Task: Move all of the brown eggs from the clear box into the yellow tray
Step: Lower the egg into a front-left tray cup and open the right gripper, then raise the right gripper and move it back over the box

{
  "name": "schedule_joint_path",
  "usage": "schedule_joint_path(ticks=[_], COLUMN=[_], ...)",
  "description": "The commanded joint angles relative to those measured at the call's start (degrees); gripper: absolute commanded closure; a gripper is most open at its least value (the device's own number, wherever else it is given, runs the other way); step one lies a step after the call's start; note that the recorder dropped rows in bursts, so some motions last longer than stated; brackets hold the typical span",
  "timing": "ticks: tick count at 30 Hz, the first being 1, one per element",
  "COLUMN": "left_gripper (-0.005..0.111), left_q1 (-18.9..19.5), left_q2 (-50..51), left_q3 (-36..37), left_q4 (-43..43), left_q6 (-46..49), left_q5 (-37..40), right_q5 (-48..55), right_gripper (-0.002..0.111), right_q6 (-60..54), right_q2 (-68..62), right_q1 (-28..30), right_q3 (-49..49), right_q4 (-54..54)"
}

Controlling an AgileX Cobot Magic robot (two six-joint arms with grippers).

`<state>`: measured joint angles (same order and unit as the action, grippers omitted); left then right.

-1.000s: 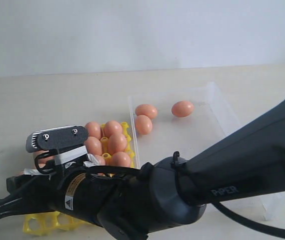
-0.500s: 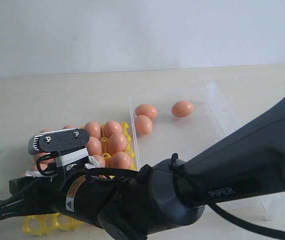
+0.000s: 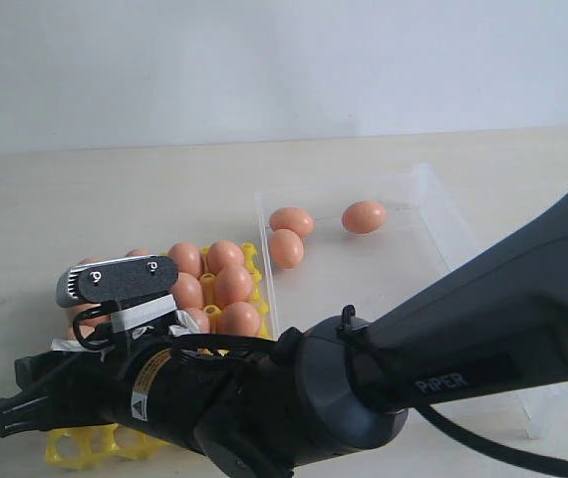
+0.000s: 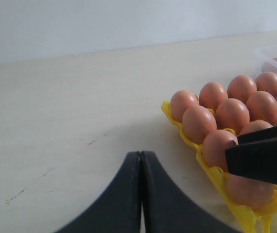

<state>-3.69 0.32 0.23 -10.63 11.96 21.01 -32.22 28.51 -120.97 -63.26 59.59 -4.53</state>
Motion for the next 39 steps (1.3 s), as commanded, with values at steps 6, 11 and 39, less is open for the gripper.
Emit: schedule_joint_path(ticks=[6,11,39], left_gripper=[0.107,0.107,0.107], left_q1=[-0.2,-0.2,-0.2], left_q2=[-0.3,-0.3,-0.3], left_q3=[-0.2,-0.2,-0.2], left_q4=[-0.1,-0.1,-0.1], left_q6=[-0.2,-0.2,-0.2], left_q5=[-0.6,-0.6,-0.6], right_q5=[4.0,15.9,67.4], right_gripper=[0.051,0.055,0.06], right_q6=[-12.3,-29.5,-37.6], right_q2=[8.6,17.5,8.1], right_q1=[0.1,1.9,41.9], right_q3=[0.3,0.2,21.9], right_q4=[-3.3,-6.9,-6.8])
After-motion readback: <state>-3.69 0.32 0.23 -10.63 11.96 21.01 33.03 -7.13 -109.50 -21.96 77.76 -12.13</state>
